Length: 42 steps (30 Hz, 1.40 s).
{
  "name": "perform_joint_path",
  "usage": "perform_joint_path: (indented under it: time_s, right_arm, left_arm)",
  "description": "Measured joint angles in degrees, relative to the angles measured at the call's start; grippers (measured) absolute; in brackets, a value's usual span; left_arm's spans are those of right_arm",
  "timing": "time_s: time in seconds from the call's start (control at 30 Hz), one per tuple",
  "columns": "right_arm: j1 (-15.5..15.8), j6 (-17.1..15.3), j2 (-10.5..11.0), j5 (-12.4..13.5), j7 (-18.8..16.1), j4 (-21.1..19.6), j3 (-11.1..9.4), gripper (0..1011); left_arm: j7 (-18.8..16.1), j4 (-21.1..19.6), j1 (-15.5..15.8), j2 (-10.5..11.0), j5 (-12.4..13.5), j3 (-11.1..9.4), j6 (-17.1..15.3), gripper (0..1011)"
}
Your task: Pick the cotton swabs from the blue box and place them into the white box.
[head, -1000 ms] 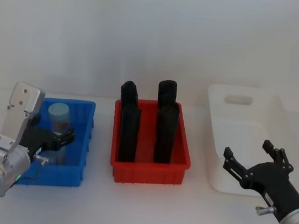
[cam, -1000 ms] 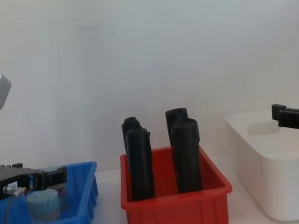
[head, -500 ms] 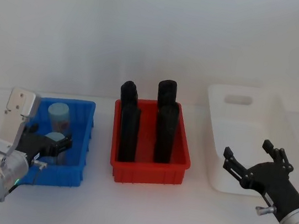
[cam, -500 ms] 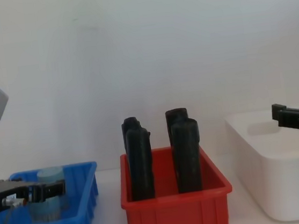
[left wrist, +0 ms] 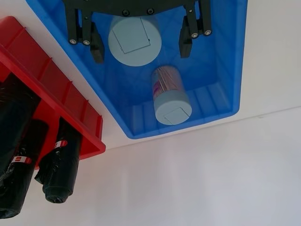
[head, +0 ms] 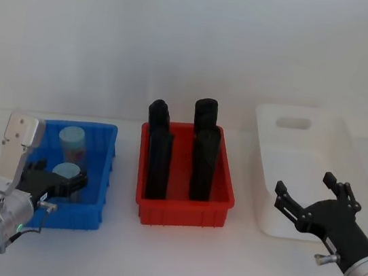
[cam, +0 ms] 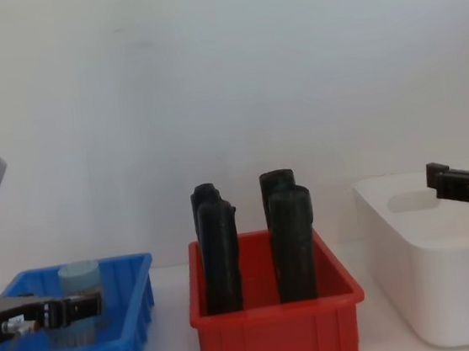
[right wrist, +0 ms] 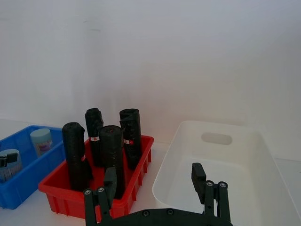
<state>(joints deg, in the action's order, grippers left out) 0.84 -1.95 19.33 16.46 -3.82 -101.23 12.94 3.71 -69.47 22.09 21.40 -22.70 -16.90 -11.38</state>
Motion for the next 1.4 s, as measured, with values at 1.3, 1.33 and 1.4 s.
perform_joint_path:
  time_s: [1.3,1.33,1.4]
  right_arm:
    - [0.0,0.0,0.0,0.0,0.0,0.0,0.0,1002]
    - [0.0,0.0,0.0,0.0,0.0,0.0,0.0,1002]
    - [0.0,0.0,0.0,0.0,0.0,0.0,0.0,1002]
  left_arm:
    - [3.3,-4.7,-0.3,0.6,1.8,0.8,-0.7,670]
    - [3.4,-5.4,-0.4,0.8,1.9,0.9,-0.8,670]
    - [3.6,-5.8,-0.5,0.9,2.0,1.0,-0.9,670]
